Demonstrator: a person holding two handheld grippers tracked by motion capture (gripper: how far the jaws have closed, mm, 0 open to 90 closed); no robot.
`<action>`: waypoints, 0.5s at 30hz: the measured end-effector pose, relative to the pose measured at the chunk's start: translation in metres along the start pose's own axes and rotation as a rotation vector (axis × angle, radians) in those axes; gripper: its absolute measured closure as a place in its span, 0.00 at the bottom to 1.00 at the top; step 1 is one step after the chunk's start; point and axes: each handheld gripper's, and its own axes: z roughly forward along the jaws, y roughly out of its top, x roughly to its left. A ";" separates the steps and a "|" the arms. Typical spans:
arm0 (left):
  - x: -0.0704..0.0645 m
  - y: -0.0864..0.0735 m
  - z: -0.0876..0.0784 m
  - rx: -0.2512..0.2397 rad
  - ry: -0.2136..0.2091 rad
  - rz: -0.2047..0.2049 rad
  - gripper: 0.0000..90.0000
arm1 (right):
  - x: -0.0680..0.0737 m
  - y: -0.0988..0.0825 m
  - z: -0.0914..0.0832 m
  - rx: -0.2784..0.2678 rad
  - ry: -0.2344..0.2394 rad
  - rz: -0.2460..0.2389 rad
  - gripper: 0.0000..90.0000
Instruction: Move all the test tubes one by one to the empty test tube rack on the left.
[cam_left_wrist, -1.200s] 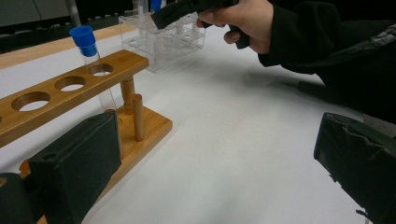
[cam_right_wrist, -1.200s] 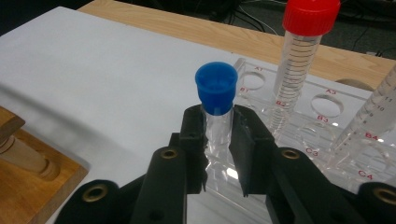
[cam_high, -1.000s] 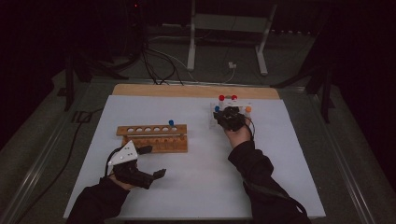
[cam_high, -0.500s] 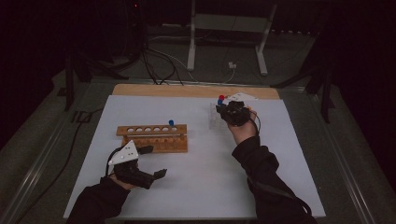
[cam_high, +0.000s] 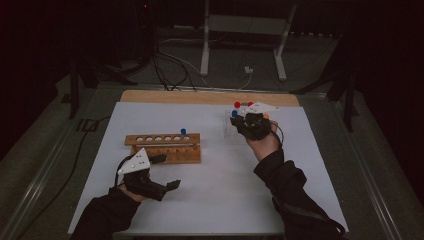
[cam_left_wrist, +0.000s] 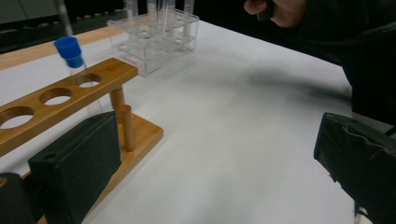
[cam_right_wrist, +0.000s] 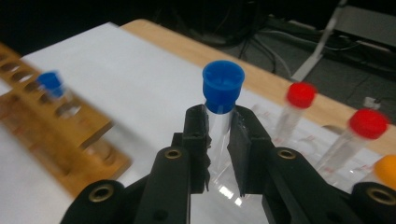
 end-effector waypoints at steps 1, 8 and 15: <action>0.000 0.001 0.000 -0.004 -0.006 0.000 0.02 | 0.003 -0.002 -0.001 0.007 0.008 -0.008 0.85; 0.000 0.006 0.003 -0.003 -0.021 -0.003 0.04 | 0.028 -0.017 -0.010 0.038 0.093 -0.059 0.85; -0.002 0.013 0.011 0.007 -0.048 -0.007 0.03 | 0.052 -0.030 -0.018 0.059 0.179 -0.085 0.85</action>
